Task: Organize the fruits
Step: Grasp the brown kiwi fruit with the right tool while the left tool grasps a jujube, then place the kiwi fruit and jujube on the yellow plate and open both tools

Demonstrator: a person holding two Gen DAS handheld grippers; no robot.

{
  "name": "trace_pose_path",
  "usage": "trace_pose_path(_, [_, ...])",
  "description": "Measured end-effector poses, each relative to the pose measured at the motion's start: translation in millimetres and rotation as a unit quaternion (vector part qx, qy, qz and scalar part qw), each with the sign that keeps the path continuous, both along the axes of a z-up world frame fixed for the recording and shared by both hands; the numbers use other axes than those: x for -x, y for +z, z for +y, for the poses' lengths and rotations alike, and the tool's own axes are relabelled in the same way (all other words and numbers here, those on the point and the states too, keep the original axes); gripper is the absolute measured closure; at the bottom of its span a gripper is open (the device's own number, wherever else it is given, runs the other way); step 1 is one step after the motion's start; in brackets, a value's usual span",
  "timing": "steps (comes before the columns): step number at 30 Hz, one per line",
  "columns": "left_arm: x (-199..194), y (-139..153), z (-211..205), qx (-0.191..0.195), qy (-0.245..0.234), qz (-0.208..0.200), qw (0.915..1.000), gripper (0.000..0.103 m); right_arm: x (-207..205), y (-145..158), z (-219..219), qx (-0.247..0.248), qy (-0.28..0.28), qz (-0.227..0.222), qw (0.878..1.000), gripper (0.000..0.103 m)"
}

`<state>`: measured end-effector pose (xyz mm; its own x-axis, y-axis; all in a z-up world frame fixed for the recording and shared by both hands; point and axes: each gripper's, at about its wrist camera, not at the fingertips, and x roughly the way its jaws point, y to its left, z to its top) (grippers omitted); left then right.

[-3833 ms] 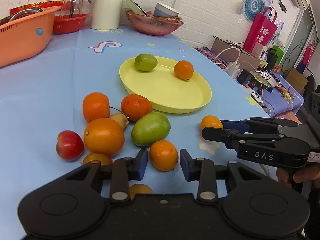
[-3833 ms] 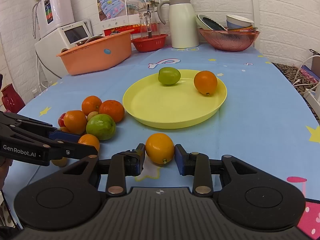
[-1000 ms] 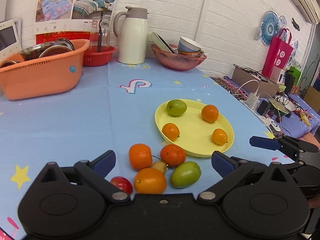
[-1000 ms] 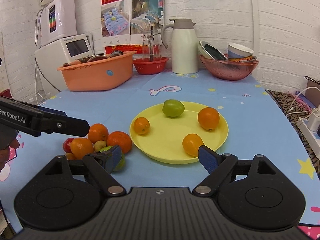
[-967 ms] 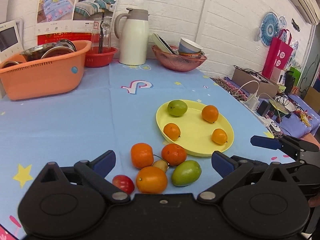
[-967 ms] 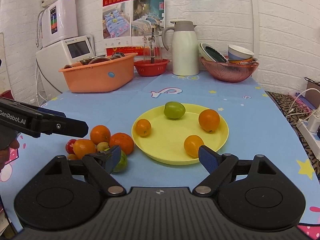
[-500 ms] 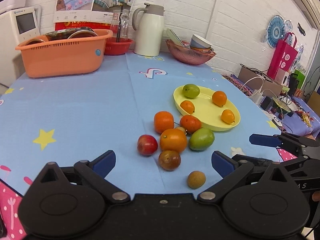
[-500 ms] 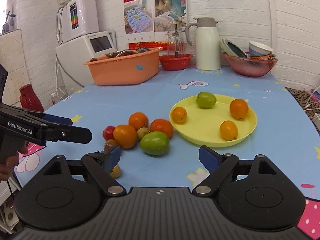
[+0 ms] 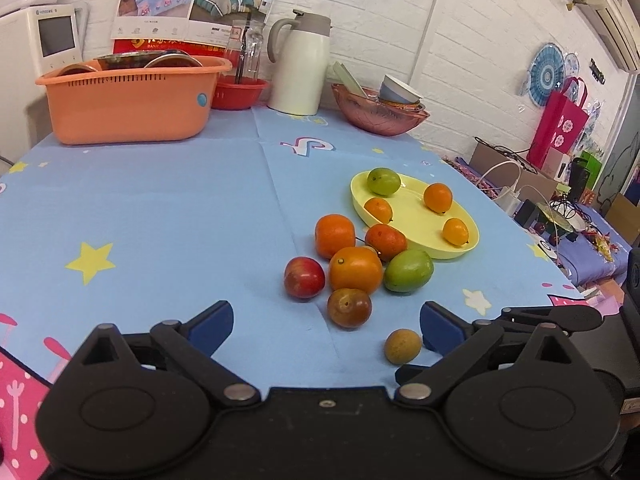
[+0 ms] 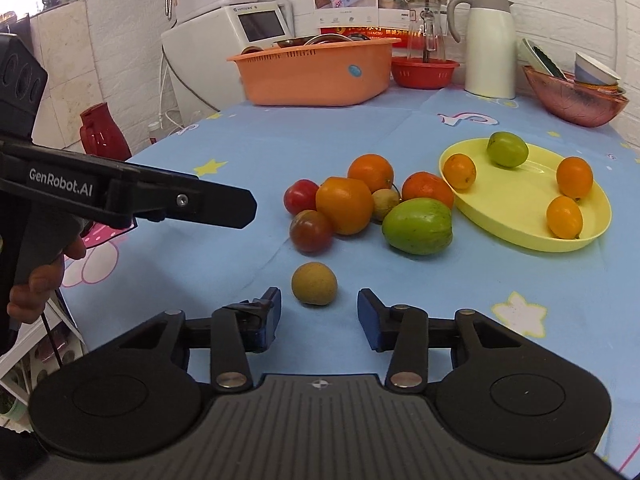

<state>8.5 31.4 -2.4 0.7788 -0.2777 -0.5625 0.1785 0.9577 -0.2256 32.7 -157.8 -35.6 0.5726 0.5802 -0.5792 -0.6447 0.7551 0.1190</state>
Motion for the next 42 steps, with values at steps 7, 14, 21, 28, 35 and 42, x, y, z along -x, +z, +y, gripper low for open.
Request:
trace_pose_path(7, [-7, -6, -3, 0.007, -0.016, 0.007, 0.9998, 0.000, -2, -3, 10, 0.017, 0.004, -0.016, 1.000, 0.057])
trace_pose_path(14, [-27, -16, -18, -0.006, -0.032, 0.021, 0.9992, 0.000, -5, -2, -4, 0.024, -0.014, -0.019, 0.999, 0.058])
trace_pose_path(21, [-39, -27, -28, -0.026, -0.033, 0.034, 0.9985, 0.000, -9, -3, -22, 0.016, -0.048, -0.012, 0.999, 0.057])
trace_pose_path(28, [-45, -26, -33, -0.024, -0.035, 0.036, 0.9984, 0.000, -10, -5, -21, 0.012, -0.050, -0.014, 0.999, 0.057])
trace_pose_path(35, [-45, -26, -36, -0.031, -0.034, 0.034, 0.9983, 0.000, -10, -5, -23, 0.010, -0.051, -0.014, 0.999, 0.057])
trace_pose_path(42, [-43, -25, -31, -0.020, -0.032, 0.040, 0.9985, 0.000, -9, -5, -24, 0.006, -0.051, -0.012, 0.999, 0.057])
